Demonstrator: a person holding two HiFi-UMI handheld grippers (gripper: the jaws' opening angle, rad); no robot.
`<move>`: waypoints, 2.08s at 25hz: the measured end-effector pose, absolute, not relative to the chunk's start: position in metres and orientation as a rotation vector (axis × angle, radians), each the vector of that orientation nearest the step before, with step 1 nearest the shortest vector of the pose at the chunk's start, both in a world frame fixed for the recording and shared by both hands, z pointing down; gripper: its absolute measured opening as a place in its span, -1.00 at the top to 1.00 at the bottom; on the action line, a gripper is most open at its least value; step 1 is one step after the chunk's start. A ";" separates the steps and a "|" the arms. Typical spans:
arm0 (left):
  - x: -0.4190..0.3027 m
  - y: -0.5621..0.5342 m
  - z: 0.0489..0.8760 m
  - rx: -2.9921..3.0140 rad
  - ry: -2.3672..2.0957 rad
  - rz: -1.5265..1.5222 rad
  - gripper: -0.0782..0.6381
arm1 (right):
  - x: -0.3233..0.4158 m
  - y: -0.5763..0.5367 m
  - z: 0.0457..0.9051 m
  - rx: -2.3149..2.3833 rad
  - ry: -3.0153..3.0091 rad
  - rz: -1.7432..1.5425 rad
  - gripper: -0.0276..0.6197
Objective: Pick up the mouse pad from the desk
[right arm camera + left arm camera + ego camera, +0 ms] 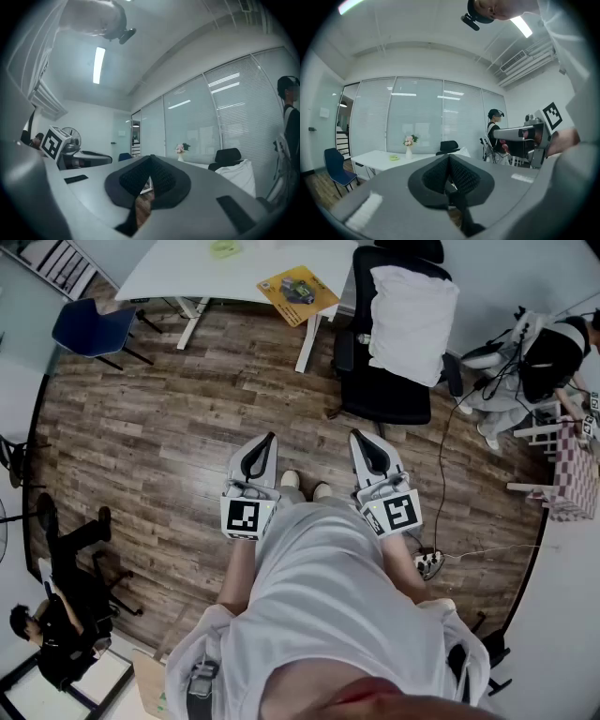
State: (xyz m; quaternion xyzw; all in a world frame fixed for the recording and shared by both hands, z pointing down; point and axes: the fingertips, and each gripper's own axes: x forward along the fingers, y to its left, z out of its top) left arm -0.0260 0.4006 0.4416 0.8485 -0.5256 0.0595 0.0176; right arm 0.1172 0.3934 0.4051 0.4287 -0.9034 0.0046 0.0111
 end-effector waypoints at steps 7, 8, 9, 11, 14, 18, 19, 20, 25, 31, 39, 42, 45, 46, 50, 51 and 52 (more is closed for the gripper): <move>-0.053 0.385 0.441 2.637 -1.666 0.176 0.79 | 0.087 0.373 0.407 1.295 -2.835 -0.003 0.91; -0.057 0.382 0.443 2.630 -1.671 0.183 0.79 | 0.085 0.370 0.407 1.294 -2.843 0.005 0.91; -0.061 0.380 0.446 2.618 -1.676 0.186 0.79 | 0.083 0.366 0.407 1.295 -2.847 0.017 0.91; -0.070 0.376 0.451 2.587 -1.685 0.190 0.79 | 0.080 0.358 0.409 1.305 -2.839 0.039 0.91; -0.084 0.363 0.456 2.556 -1.699 0.199 0.79 | 0.081 0.339 0.415 1.339 -2.804 0.076 0.91; -0.099 0.347 0.458 2.551 -1.694 0.177 0.79 | 0.087 0.319 0.430 1.390 -2.744 0.150 0.91; -0.103 0.343 0.457 2.563 -1.691 0.167 0.79 | 0.086 0.316 0.434 1.402 -2.731 0.161 0.91; -0.106 0.340 0.457 2.575 -1.686 0.164 0.79 | 0.086 0.314 0.439 1.416 -2.717 0.172 0.91; -0.115 0.308 0.467 2.578 -1.647 0.177 0.79 | 0.090 0.293 0.461 1.454 -2.656 0.242 0.91; -0.112 0.247 0.472 2.580 -1.662 0.205 0.79 | 0.098 0.225 0.478 1.472 -2.657 0.291 0.91; -0.111 0.111 0.482 2.538 -1.706 0.290 0.79 | 0.108 0.081 0.483 1.472 -2.696 0.326 0.91; -0.110 0.060 0.478 2.518 -1.728 0.315 0.79 | 0.103 0.029 0.479 1.427 -2.728 0.338 0.91; -0.103 0.016 0.473 2.506 -1.727 0.328 0.79 | 0.101 -0.013 0.472 1.387 -2.752 0.335 0.91; -0.101 0.002 0.472 2.506 -1.726 0.328 0.79 | 0.101 -0.025 0.471 1.378 -2.757 0.331 0.91; -0.096 -0.046 0.470 2.511 -1.728 0.334 0.79 | 0.103 -0.068 0.468 1.369 -2.756 0.326 0.91; -0.096 -0.056 0.471 2.512 -1.728 0.334 0.79 | 0.103 -0.077 0.469 1.370 -2.754 0.329 0.91; -0.096 -0.067 0.471 2.513 -1.728 0.332 0.79 | 0.103 -0.086 0.470 1.371 -2.752 0.332 0.91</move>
